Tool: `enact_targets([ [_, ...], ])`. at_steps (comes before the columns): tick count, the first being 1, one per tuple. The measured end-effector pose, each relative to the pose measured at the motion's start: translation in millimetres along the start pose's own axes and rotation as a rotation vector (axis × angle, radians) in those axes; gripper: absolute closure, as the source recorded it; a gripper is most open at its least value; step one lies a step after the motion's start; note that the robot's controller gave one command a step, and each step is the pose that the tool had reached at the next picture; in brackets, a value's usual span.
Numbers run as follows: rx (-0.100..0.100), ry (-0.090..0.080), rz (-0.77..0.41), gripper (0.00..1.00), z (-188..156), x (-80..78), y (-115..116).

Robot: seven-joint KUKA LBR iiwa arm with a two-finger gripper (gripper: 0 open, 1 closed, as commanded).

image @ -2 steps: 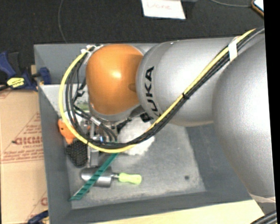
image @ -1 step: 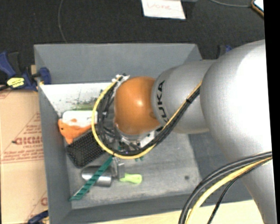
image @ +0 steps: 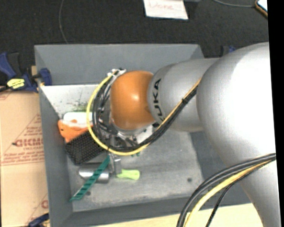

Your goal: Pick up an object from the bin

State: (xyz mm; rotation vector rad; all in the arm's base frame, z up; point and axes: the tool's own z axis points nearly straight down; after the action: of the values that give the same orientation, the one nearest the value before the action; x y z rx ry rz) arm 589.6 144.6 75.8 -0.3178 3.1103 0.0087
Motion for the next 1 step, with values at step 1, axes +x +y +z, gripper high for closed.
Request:
enact_targets([
  [1, -0.007, -0.008, -0.003, 0.0, -1.7, 10.0, -8.1],
])
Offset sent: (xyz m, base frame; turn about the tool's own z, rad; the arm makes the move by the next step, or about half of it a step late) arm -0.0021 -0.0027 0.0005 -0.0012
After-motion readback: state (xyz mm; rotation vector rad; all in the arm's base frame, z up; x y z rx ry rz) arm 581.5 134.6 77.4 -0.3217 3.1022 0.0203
